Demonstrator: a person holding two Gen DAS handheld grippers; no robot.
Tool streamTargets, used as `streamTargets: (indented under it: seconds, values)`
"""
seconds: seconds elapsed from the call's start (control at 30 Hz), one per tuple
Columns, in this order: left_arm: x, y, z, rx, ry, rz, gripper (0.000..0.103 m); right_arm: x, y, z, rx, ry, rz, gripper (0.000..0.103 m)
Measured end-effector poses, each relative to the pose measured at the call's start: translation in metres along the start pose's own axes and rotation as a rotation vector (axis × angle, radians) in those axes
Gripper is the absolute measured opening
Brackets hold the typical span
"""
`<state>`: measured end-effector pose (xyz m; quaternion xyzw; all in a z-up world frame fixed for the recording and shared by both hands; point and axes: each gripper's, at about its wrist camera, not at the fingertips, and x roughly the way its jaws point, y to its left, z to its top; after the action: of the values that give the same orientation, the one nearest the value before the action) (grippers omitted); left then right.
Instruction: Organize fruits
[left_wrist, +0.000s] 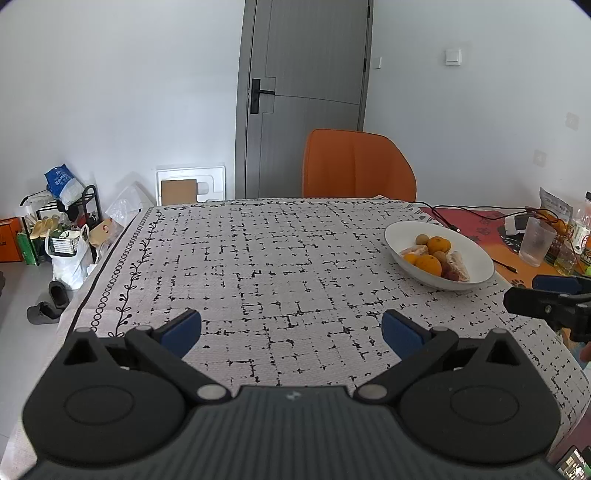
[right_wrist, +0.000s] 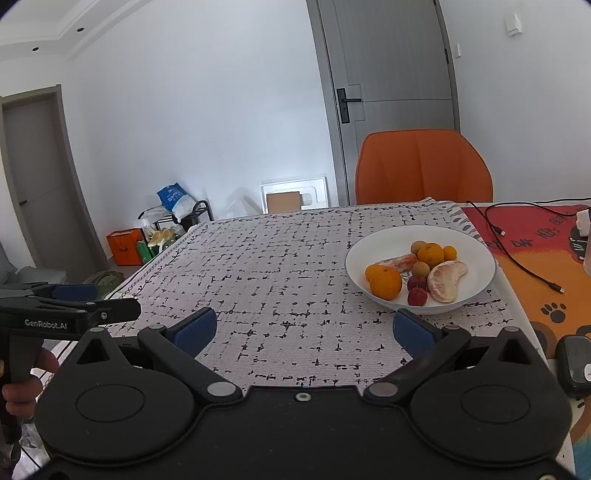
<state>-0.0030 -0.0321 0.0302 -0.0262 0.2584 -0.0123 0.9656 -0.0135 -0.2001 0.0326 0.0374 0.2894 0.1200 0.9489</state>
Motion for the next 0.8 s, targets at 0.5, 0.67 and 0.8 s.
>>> streamTargets:
  seconds: [0.5,0.67,0.8]
  values:
    - [-0.0006,0.001,-0.0003,0.001,0.001,0.002,0.103,0.001,0.0,-0.0003,0.001,0.003,-0.002,0.103]
    - [-0.0013,0.0034,-0.0007,-0.004,0.003,0.005,0.103,0.002,0.0004,-0.0009,0.0,0.008,-0.003,0.103]
    - [-0.0014,0.0031,-0.0006,-0.004,0.003,0.006,0.103,0.0021,0.0013,-0.0015,0.0,0.008,-0.002,0.103]
